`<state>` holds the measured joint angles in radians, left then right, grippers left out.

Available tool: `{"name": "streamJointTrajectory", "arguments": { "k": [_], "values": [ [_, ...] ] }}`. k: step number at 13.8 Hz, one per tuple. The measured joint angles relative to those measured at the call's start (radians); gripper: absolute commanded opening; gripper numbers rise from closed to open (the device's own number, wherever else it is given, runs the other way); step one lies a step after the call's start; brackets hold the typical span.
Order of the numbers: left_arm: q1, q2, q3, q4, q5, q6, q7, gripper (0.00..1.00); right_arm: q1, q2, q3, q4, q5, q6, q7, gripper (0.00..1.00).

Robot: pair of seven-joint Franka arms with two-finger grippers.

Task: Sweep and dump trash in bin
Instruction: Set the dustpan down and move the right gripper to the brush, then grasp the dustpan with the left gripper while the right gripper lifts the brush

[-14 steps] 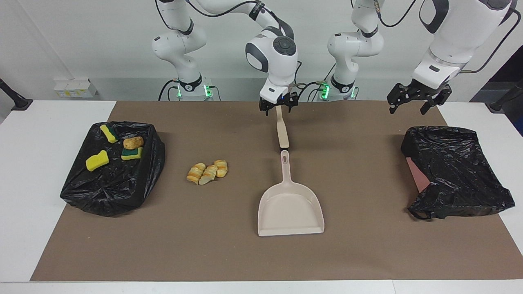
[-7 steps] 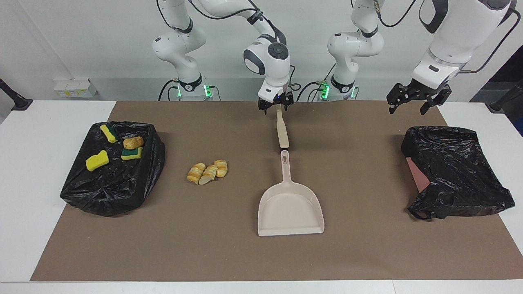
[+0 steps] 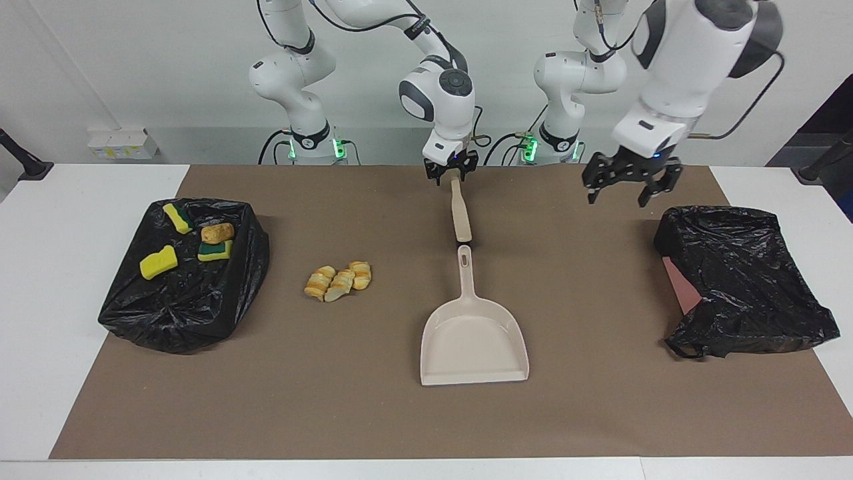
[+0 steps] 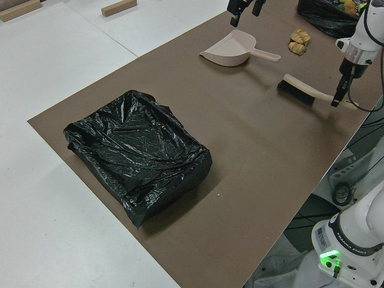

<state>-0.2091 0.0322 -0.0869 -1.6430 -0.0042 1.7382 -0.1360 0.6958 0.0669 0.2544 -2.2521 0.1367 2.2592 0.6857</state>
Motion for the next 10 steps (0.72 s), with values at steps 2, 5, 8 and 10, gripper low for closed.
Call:
{"name": "streamJointTrajectory", "arguments": {
  "k": [2,5,8,10],
  "values": [
    [-0.049,0.037,0.0,-0.009,0.0,0.049,-0.035,1.0,0.0,0.0,0.0,0.001,0.0,0.0,0.0,0.0],
    [-0.116,0.119,-0.001,-0.014,0.0,0.142,-0.137,1.0,-0.001,0.0,-0.004,0.003,0.001,0.0,0.0,0.0],
    [-0.185,0.221,-0.002,-0.013,0.001,0.245,-0.226,1.0,-0.03,-0.013,-0.007,0.01,0.0,-0.037,-0.006,0.0],
    [-0.211,0.263,-0.001,-0.012,0.001,0.296,-0.248,1.0,-0.081,-0.054,-0.008,0.017,-0.001,-0.106,-0.043,0.0]
  ]
}}
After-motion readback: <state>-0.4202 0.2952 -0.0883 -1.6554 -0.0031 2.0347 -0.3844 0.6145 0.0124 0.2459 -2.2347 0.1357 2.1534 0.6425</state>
